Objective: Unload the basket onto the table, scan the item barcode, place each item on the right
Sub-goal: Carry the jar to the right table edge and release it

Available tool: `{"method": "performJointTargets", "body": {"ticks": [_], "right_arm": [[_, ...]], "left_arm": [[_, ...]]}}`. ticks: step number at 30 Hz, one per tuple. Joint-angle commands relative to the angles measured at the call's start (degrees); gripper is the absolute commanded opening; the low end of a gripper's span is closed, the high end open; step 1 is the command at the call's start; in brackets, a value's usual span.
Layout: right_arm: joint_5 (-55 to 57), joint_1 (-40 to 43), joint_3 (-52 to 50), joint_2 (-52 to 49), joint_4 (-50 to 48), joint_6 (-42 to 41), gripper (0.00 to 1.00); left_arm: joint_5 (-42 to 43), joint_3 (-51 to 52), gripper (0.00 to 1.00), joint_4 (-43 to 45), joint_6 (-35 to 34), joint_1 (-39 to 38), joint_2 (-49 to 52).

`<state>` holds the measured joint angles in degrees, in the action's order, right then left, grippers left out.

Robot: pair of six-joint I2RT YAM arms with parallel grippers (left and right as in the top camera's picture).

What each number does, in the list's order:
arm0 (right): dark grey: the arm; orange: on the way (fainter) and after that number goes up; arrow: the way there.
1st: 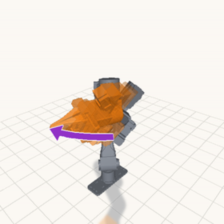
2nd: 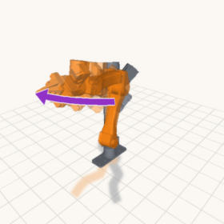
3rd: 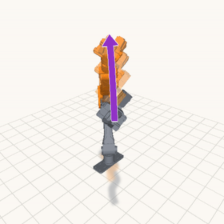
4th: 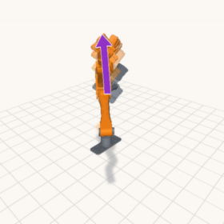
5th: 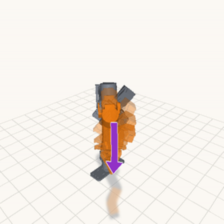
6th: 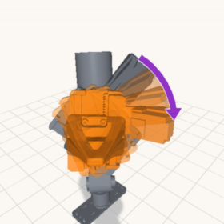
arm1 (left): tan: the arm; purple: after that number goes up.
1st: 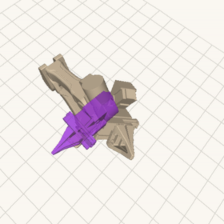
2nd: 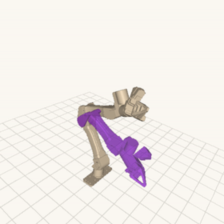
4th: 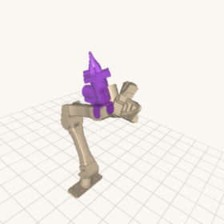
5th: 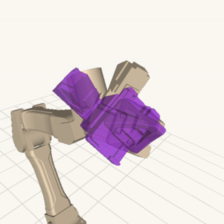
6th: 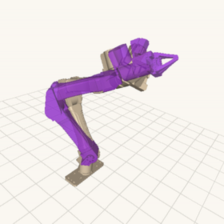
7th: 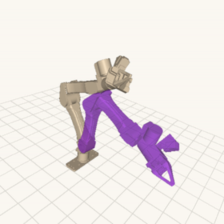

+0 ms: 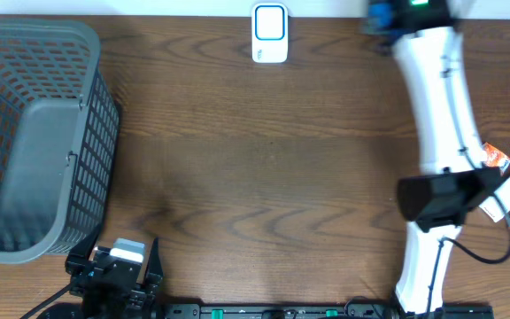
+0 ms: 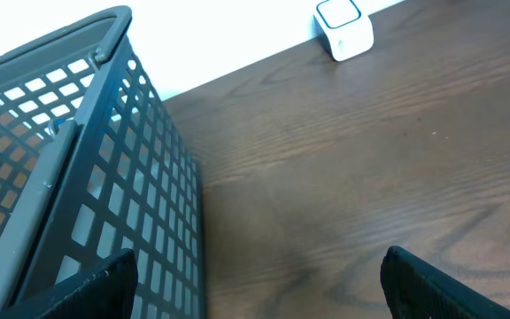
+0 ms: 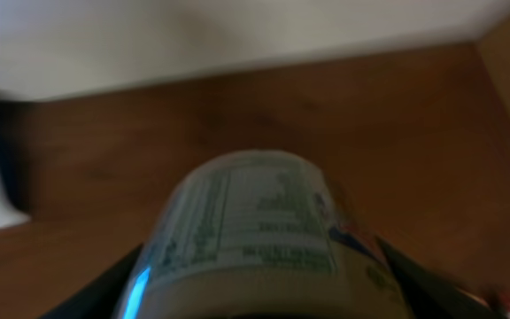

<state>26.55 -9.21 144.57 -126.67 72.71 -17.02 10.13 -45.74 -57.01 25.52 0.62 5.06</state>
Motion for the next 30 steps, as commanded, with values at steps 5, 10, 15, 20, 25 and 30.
{"method": "performJointTargets", "body": {"ticks": [5, 10, 15, 20, 25, 30], "right_arm": [[-6.54, 18.64, -0.33, -6.36, 6.23, -5.73, 0.58], [-11.78, 28.09, -0.33, -10.29, 7.43, -6.27, 0.57], [-13.31, 34.25, -0.33, -13.79, 7.91, -7.43, 0.57], [-17.03, 38.01, -0.33, -18.1, 7.52, -7.45, 0.58], [-17.0, 39.41, -0.33, -23.47, 7.21, -7.41, 0.59], [-16.98, 40.04, -0.33, -27.85, 6.97, -7.39, 0.59]], "left_arm": [[-0.31, -0.22, 0.87, -0.02, -0.28, -0.11, -0.35], [-0.31, -0.22, 0.87, -0.02, -0.28, -0.11, -0.35], [-0.28, -0.22, 0.87, -0.02, -0.28, -0.13, -0.35], [-0.31, -0.22, 0.87, -0.02, -0.28, -0.11, -0.35], [-0.31, -0.22, 0.87, -0.02, -0.28, -0.11, -0.35], [-0.28, -0.22, 0.87, -0.02, -0.28, -0.11, -0.35]]}}
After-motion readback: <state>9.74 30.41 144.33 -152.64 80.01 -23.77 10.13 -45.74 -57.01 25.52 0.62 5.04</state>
